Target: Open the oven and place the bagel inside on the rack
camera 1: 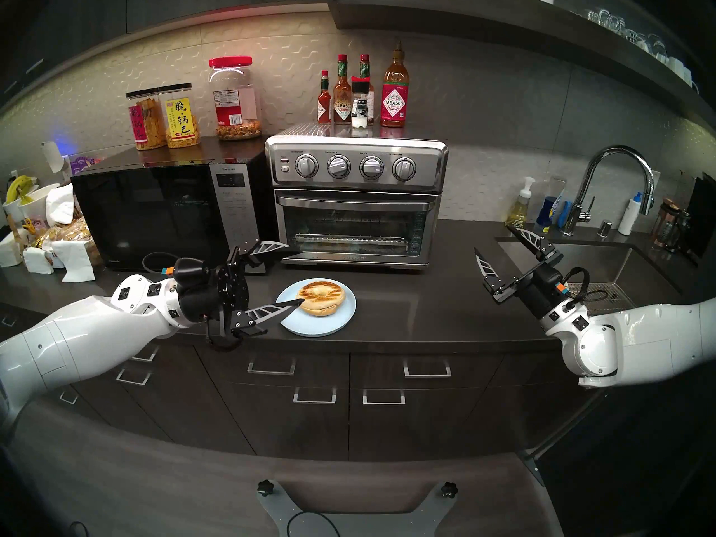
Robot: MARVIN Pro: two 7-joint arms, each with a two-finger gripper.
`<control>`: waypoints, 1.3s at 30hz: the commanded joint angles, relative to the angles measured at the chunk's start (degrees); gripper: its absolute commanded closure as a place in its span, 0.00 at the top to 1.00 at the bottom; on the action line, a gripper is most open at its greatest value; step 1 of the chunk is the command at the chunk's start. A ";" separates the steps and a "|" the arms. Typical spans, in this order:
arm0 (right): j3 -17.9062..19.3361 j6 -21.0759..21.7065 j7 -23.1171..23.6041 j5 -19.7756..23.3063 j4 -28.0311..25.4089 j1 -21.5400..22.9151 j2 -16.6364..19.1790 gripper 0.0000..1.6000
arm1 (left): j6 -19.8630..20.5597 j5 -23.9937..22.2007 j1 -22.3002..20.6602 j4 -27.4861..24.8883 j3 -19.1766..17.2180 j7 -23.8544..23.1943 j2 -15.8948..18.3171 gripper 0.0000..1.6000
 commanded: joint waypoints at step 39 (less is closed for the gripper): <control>0.59 -0.05 -0.05 0.17 -0.06 0.88 0.06 1.00 | 2.85 0.50 -3.20 -0.87 6.50 -5.79 10.65 1.00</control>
